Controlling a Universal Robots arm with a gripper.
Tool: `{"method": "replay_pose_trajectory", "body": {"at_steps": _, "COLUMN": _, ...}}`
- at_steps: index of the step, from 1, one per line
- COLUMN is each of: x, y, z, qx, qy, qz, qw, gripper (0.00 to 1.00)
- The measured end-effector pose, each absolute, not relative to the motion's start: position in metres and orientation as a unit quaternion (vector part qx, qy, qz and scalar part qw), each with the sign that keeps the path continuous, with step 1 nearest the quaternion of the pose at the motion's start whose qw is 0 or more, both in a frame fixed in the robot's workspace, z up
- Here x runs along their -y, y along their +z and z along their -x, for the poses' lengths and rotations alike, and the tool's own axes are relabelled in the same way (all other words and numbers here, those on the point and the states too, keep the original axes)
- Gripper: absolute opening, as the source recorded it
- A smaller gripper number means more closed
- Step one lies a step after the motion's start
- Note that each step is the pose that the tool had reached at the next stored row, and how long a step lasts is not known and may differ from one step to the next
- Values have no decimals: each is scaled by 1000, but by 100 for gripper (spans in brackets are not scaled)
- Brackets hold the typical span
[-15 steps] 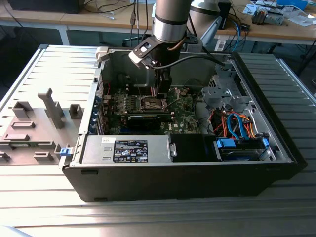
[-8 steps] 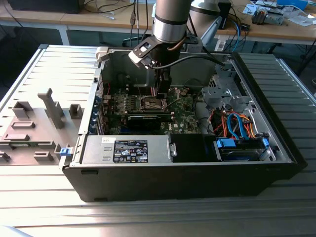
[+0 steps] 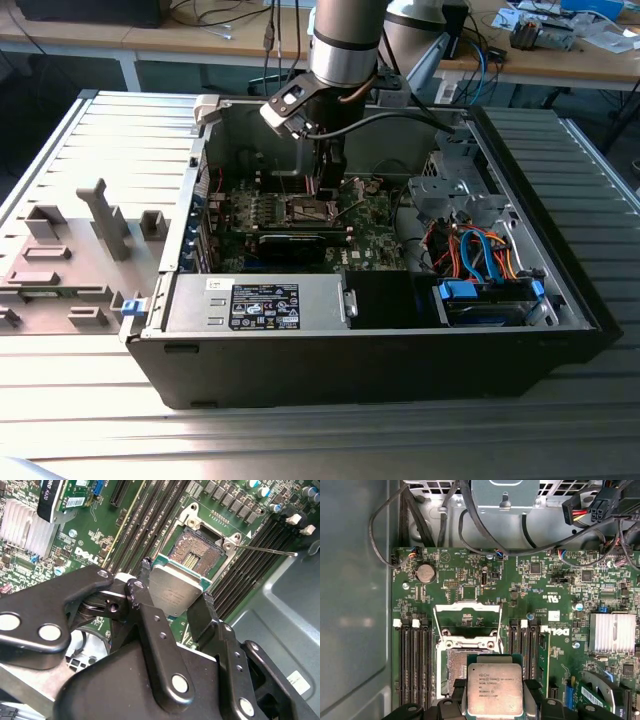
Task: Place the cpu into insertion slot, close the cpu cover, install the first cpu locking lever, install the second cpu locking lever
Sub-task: 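Place the cpu into insertion slot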
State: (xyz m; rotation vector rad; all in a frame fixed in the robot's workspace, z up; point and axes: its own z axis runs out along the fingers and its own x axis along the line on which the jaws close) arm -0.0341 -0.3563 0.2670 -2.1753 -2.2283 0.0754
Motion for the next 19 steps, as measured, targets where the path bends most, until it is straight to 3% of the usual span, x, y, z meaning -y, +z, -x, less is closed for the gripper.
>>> {"method": "replay_pose_trajectory", "body": {"at_steps": 19, "x": 356, "y": 267, "z": 34, "qx": 702, "qy": 24, "qz": 712, "qw": 14, "gripper": 54}}
